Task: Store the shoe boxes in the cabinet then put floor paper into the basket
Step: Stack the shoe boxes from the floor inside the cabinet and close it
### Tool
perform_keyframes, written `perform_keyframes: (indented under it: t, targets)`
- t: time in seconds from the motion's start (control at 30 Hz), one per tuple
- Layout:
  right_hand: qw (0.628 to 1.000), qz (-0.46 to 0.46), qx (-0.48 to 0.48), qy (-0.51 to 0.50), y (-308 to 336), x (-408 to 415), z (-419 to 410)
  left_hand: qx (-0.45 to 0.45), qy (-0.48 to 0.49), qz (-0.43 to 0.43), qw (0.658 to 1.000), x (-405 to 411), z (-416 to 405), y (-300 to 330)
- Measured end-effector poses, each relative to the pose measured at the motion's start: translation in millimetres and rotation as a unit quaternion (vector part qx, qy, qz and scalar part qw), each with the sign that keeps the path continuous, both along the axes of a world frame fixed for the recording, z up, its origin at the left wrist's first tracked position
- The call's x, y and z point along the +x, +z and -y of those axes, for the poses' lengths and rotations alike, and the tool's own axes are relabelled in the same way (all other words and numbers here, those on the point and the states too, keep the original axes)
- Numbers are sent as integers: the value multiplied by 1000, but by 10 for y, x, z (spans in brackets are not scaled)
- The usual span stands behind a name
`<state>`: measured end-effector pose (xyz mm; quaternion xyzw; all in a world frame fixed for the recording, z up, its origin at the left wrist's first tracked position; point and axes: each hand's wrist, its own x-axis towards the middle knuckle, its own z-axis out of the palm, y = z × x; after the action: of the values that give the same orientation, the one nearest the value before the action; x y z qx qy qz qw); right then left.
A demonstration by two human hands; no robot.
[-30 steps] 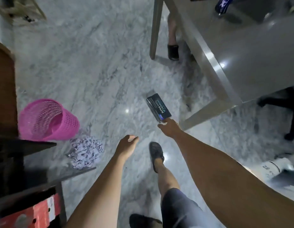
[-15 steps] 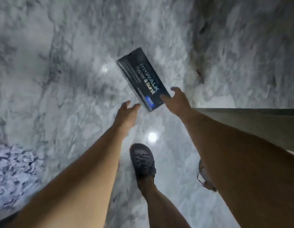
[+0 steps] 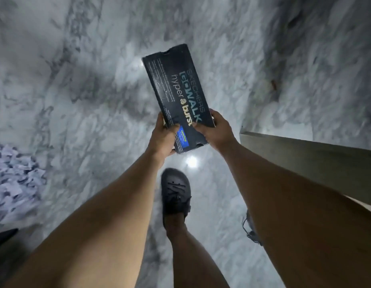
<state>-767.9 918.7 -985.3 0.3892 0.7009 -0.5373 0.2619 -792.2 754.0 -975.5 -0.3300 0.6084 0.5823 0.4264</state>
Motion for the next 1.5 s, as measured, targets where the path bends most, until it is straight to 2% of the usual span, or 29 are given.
perform_keyframes:
  t: [0.13,0.3,0.5,0.63,0.77,0.9,0.93,1.07,1.23,1.3,1.43,1.5]
  targets:
    - [999,-17,-13,30,917,179,440,-5,49,-42,998,278,415,903]
    - [996,-16,-5,93,2404,584,1028,-30,107,-75,991,948,1059,2494]
    - [970,-58,9,237,4301,1566,1841,-12,236,-94,967,2435,1817,4518]
    - [942,-85,-9,324,5160,2536,2542,-37,302,-95,948,3686,2321,5410]
    - [904,-88,-58,415,5647,3411,3296,-90,382,-94,915,4793,2915,5768]
    - [850,-111,-97,506,5564,3811,4097,-167,433,-129,876,5453,3553,6076]
    - [836,-122,-101,525,5743,3882,4365,-173,452,-132,865,5560,3734,6164]
    - [794,-166,-103,576,6208,3889,5260,-185,499,-148,833,5662,4434,6298]
    - [771,-190,-69,603,6390,3630,6478,-203,532,-145,809,5460,5424,6504]
    - [762,-208,-79,609,6344,3490,6999,-212,541,-152,799,5325,5869,6461]
    - [750,-239,-78,612,5577,3078,8136,-225,556,-141,788,5026,6743,6327]
    - [727,-277,-64,626,5689,3050,8518,-222,577,-150,772,4879,7106,6242]
